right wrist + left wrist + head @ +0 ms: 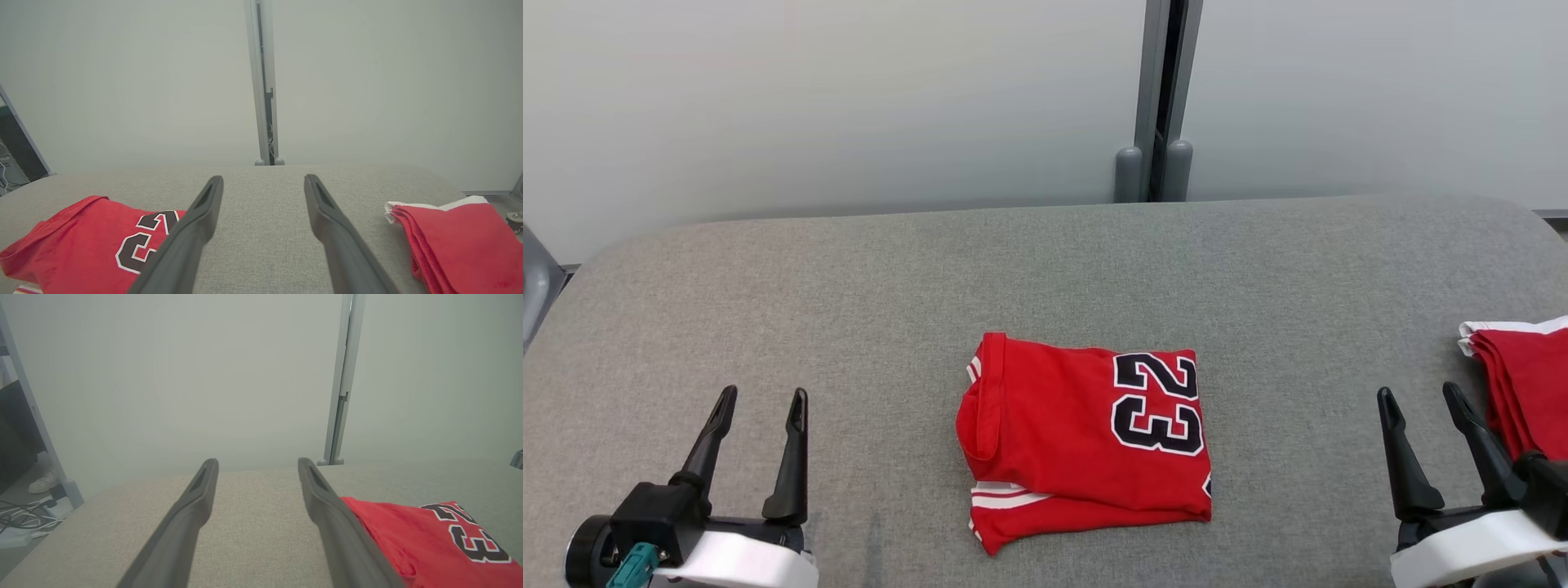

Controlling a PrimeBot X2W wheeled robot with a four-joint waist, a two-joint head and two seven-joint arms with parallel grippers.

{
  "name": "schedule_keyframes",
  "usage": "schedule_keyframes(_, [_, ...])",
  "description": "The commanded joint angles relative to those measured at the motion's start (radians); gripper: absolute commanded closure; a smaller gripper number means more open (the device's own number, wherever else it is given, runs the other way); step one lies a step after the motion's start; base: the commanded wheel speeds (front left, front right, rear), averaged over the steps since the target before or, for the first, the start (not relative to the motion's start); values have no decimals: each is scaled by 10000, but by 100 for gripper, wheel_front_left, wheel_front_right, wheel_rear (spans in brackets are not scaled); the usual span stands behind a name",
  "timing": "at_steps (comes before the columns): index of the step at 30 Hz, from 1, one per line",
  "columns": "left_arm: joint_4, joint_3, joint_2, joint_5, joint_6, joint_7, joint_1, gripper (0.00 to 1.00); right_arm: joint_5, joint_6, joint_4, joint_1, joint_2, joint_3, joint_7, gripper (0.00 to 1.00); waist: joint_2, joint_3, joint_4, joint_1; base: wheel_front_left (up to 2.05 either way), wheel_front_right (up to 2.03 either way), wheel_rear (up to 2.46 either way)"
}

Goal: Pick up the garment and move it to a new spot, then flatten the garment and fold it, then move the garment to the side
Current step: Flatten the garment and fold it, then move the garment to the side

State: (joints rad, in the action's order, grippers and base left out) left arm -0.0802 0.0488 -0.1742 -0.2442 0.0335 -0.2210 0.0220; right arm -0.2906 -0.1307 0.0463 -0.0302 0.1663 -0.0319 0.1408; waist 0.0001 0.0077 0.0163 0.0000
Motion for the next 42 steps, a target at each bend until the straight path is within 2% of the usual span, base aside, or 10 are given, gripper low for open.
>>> schedule_keyframes(1, [11,-28,-73,46,-84,38,95,0,79,-1,3,-124,10,68,-58,0,-1,-88,-27,0,0,0,0])
schedule_keyframes(10, [170,-28,-130,-40,-262,213,279,0,116,-1,-122,-230,-91,149,-211,0,-1,-152,-27,0,0,0,0])
schedule_keyframes(42, [390,160,-280,-210,-443,188,124,0,19,-1,-162,-202,6,176,-369,0,-1,45,201,0,0,0,0])
